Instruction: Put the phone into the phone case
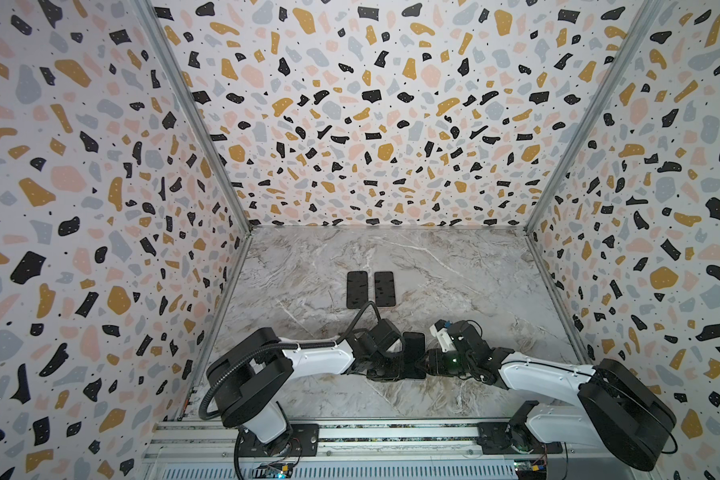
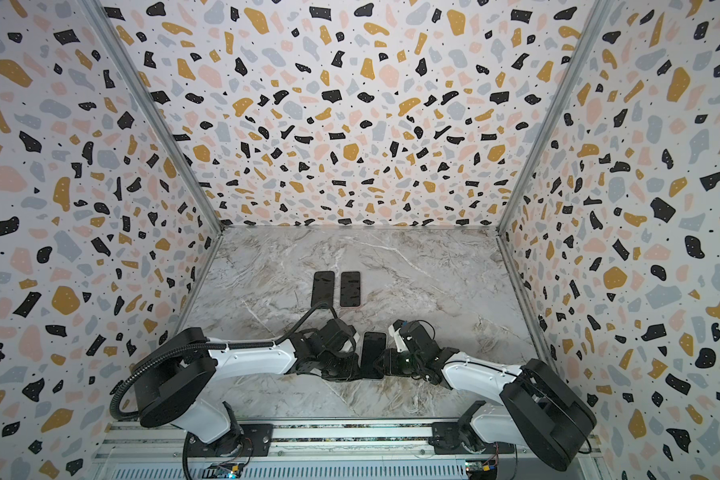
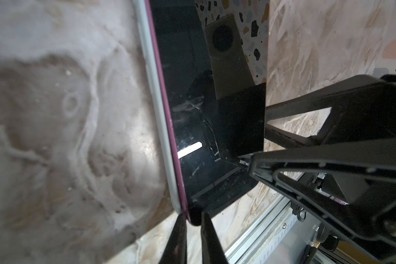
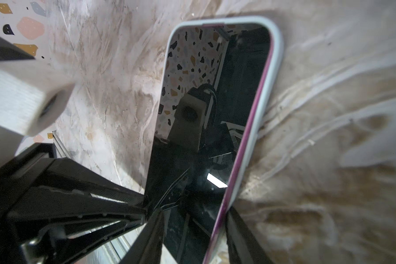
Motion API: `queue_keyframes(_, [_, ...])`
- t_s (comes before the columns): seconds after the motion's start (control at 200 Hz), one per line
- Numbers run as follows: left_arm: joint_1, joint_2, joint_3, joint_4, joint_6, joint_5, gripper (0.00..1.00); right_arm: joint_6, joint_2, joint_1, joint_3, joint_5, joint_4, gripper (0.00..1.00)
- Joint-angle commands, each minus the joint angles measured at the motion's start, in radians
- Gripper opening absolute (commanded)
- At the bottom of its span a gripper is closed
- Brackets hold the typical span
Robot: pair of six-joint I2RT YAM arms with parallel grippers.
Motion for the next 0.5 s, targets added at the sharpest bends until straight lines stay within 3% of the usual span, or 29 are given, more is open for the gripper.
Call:
queue_keyframes(0.0, [-0.004,0.029,0.030,0.044,0.011,-0.016,0.11,-0.005,0.030,0.023,0.009,-0.024,-0.026,0.44])
queue_keyframes(0.496, [-0.002,0.040,0.010,0.017,0.042,-0.060,0.02,-0.014,0.025,0.046,0.036,0.009,-0.072,0.40])
